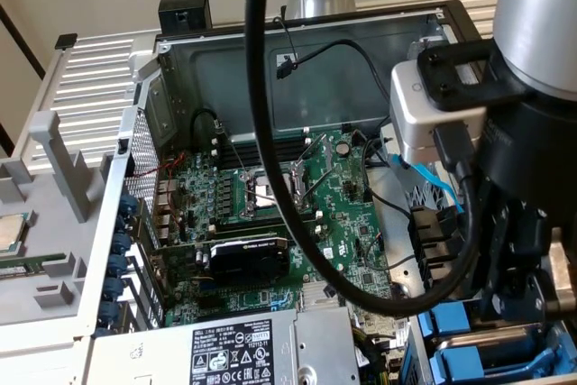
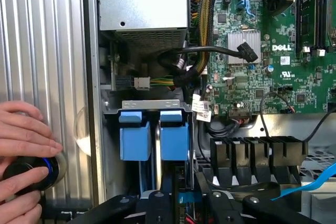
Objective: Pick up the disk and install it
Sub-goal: 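Insert the second disk wire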
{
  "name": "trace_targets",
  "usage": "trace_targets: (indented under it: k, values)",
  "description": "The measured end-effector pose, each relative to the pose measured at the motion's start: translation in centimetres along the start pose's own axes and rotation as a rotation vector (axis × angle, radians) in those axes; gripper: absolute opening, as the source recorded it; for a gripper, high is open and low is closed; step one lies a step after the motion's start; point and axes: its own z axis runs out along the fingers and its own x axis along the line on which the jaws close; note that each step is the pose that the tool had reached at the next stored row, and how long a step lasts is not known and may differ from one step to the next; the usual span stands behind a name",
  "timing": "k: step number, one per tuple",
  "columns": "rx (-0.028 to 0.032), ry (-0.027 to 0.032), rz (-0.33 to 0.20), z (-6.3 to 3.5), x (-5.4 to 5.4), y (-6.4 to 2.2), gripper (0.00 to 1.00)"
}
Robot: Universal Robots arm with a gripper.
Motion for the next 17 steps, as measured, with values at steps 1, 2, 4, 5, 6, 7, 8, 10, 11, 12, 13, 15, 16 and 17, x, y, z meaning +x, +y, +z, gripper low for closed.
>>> trace_targets:
  k: [1, 2, 4, 5, 6, 7, 8, 10, 11, 12, 13, 15, 16, 17]
  values:
    - [0.0, 0.0001, 0.0, -0.08, 0.0, -0.01, 0.31]
    - [0.0, 0.0002, 0.0, -0.18, 0.0, -0.01, 0.31]
    - [0.0001, 0.0001, 0.0, -0.44, 0.0, -0.05, 0.31]
    - [0.0003, 0.0, 0.0, -0.6, 0.0, -0.07, 0.31]
    - [0.0003, 0.0001, 0.0, -0.73, 0.0, -0.08, 0.31]
    - [0.0003, 0.0002, 0.0, -0.87, 0.0, -0.11, 0.31]
    - [0.0004, 0.0, 0.0, -1.03, 0.0, -0.13, 0.31]
    - [0.0004, 0.0, 0.0, -1.34, 0.0, -0.16, 0.31]
    - [0.0003, 0.0001, 0.0, -1.46, 0.0, -0.17, 0.31]
    - [0.0004, 0.0, 0.0, -1.58, 0.0, -0.19, 0.31]
    - [0.0004, 0.0001, 0.0, -1.71, 0.0, -0.19, 0.31]
    - [0.0004, -0.0002, 0.0, -1.78, 0.0, -0.2, 0.31]
    - [0.0004, -0.0002, 0.0, -1.78, 0.0, -0.2, 0.31]
    - [0.0003, -0.0002, 0.0, -1.78, 0.0, -0.2, 0.31]
